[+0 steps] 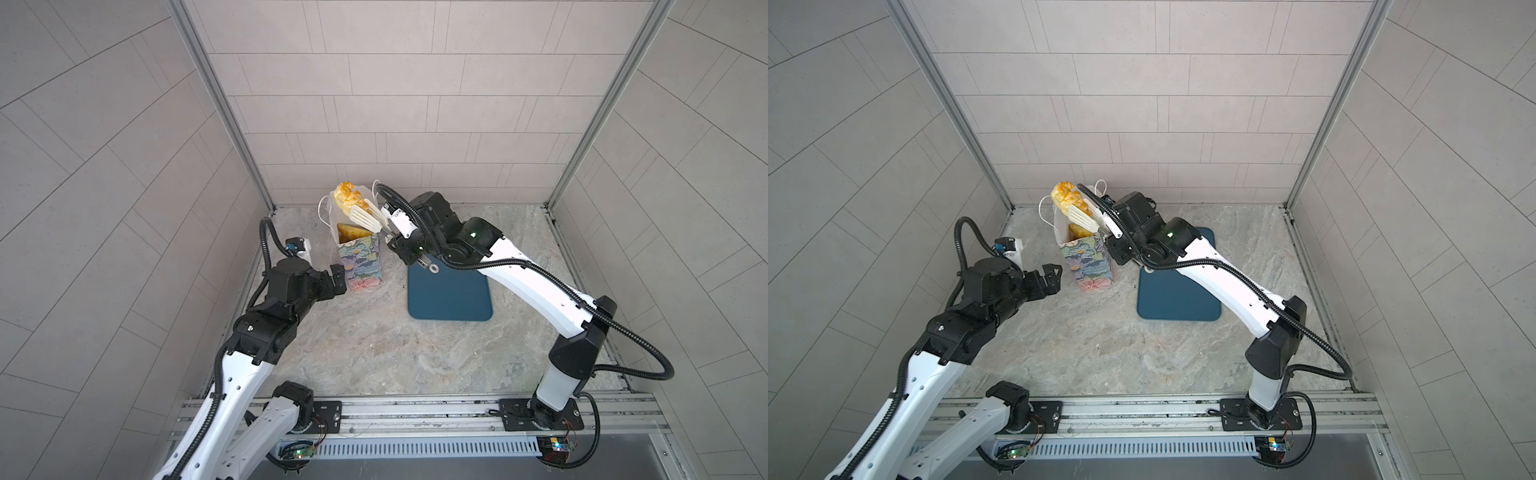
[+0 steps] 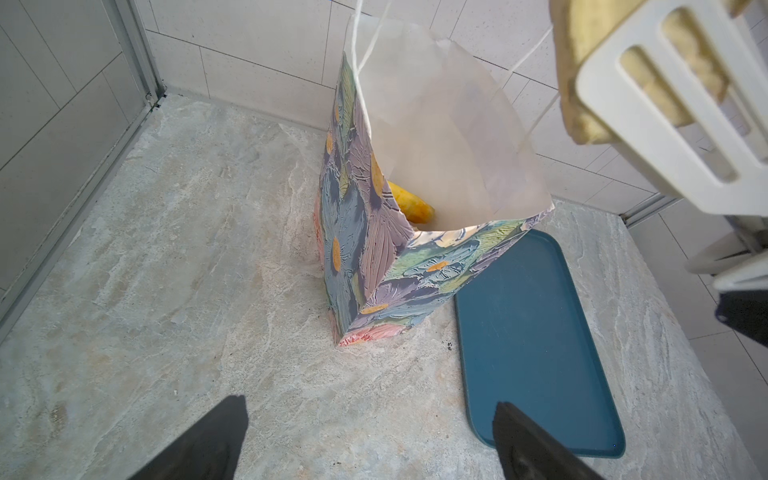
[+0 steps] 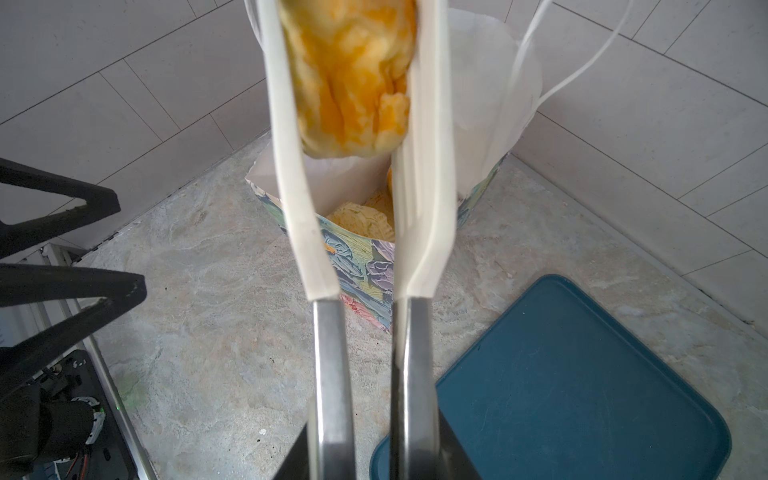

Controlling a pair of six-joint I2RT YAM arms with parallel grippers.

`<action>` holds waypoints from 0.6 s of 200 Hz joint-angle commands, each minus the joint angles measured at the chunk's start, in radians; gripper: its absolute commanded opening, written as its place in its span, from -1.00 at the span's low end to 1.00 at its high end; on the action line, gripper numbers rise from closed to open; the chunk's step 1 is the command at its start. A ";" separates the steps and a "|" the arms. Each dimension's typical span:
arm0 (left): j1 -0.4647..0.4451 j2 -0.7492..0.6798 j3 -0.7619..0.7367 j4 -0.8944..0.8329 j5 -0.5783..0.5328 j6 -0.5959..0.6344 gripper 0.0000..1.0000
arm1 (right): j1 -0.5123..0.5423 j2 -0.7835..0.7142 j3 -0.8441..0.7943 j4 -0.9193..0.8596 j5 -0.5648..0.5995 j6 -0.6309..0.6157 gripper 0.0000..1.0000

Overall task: Place the fake bread into the paper bag
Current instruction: 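Lift the croissant with the right gripper's tongs and carry it over the bag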

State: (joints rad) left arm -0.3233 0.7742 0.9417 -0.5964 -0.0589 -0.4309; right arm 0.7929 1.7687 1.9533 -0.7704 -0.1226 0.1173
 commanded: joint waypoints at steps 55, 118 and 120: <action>-0.004 -0.004 0.008 0.007 -0.004 -0.008 1.00 | 0.006 0.126 0.196 -0.101 0.095 0.002 -0.29; -0.005 -0.012 0.005 0.002 -0.010 -0.003 1.00 | 0.006 0.201 0.331 -0.207 0.126 -0.008 -0.12; -0.005 -0.012 0.006 0.002 -0.010 -0.003 1.00 | 0.006 0.201 0.331 -0.207 0.127 -0.009 -0.11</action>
State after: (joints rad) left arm -0.3233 0.7738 0.9417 -0.5964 -0.0563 -0.4301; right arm 0.7963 1.9717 2.2429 -0.9543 -0.0315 0.1108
